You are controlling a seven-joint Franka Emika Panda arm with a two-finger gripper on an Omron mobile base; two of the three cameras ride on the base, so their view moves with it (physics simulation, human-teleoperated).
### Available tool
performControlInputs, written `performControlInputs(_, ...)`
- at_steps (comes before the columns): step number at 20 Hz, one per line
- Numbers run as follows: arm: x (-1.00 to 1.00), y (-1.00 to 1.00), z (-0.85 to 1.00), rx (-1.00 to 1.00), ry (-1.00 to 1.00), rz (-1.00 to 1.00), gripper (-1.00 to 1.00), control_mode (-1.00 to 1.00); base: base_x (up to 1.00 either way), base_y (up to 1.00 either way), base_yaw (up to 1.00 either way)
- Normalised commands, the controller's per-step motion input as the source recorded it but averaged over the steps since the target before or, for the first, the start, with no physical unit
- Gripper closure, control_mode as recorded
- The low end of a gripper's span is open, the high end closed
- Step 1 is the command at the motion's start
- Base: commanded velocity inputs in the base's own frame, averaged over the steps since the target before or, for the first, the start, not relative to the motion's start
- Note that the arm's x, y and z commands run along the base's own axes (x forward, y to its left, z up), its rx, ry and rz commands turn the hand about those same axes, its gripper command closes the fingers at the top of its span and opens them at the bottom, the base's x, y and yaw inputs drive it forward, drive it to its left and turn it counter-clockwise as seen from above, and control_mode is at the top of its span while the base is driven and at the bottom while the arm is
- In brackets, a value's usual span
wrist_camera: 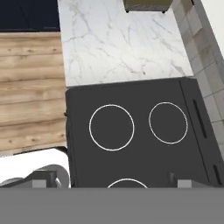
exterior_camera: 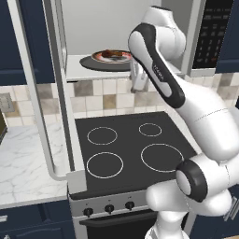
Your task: Transport the chicken drumstick from the fridge to the microwave and turn on the microwave.
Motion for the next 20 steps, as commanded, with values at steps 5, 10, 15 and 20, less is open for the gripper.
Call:
performControlInputs(5, -0.62, -0.09, -0.2, 0.0, 0.0, -0.11, -1.0, -1.0, 0.0, 0.0, 0.0)
performControlInputs(10, -0.54, -0.14, -0.17, 0.0, 0.01, -0.19, -1.0, -1.0, 0.0, 0.0, 0.0)
performControlInputs(15, -0.44, -0.14, -0.01, 0.0, 0.08, -0.18, -1.0, -1.0, 0.0, 0.0, 0.0)
performControlInputs(20, -0.39, -0.08, 0.0, 0.0, 0.05, -0.14, -1.0, -1.0, 0.0, 0.0, 0.0)
